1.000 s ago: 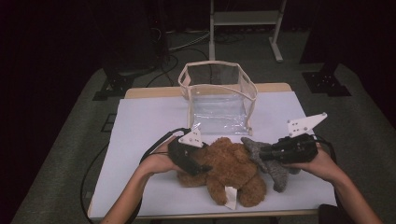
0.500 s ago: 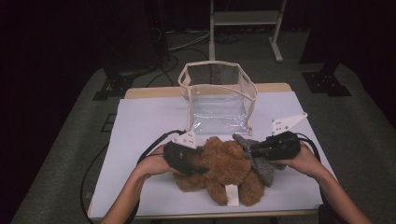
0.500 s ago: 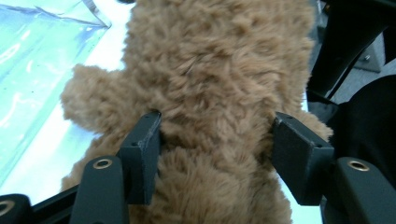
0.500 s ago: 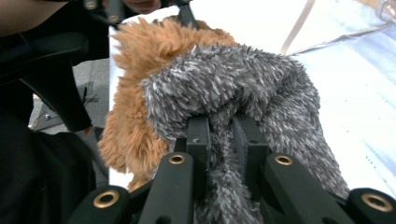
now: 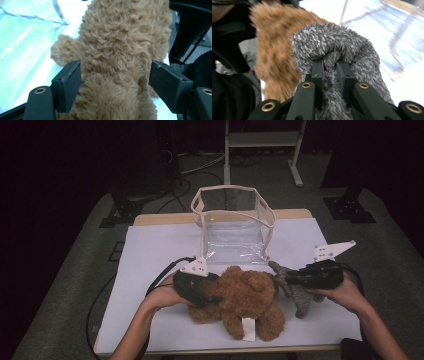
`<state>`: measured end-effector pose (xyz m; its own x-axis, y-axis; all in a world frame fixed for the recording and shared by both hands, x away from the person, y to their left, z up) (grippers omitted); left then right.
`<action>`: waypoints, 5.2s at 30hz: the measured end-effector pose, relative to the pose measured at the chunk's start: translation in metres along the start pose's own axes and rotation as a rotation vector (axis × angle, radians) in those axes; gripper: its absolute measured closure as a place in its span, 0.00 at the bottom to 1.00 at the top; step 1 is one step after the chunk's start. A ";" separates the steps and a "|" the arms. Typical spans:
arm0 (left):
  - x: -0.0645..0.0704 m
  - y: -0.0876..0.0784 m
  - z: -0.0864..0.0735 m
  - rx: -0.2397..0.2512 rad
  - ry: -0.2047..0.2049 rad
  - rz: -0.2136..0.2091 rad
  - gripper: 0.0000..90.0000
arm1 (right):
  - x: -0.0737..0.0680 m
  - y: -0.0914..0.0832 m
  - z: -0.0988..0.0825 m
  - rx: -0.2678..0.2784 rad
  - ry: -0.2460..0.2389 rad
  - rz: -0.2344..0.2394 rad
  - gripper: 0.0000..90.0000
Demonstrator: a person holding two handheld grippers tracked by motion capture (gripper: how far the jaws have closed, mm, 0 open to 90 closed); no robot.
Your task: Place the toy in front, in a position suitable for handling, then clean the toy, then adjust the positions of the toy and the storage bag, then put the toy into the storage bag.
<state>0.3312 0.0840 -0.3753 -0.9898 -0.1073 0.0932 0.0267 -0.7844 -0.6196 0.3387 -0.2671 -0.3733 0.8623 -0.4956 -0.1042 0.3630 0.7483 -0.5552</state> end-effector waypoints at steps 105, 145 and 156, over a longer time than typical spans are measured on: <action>0.002 -0.093 -0.077 0.130 -0.167 0.309 0.03 | 0.026 0.082 0.184 -0.221 -0.271 0.080 0.40; 0.001 -0.097 -0.088 0.120 -0.197 0.319 0.03 | 0.071 0.125 0.227 -0.301 -0.231 0.053 0.43; 0.001 -0.099 -0.090 0.125 -0.203 0.315 0.03 | 0.088 0.138 0.222 -0.331 -0.189 0.034 0.45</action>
<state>0.3150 0.2163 -0.3842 -0.8832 -0.4632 0.0740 0.3536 -0.7612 -0.5437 0.5427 -0.1093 -0.2756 0.9330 -0.3598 0.0094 0.2259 0.5651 -0.7935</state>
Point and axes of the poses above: each handheld gripper's, and its own axes: y roughly forward along the jaws, z roughly out of its top, x roughly to its right, the point moved 3 cm from there along y, roughly forward along the jaws, and after that the axes turned 7 degrees about -z, right-handed, at the moved point
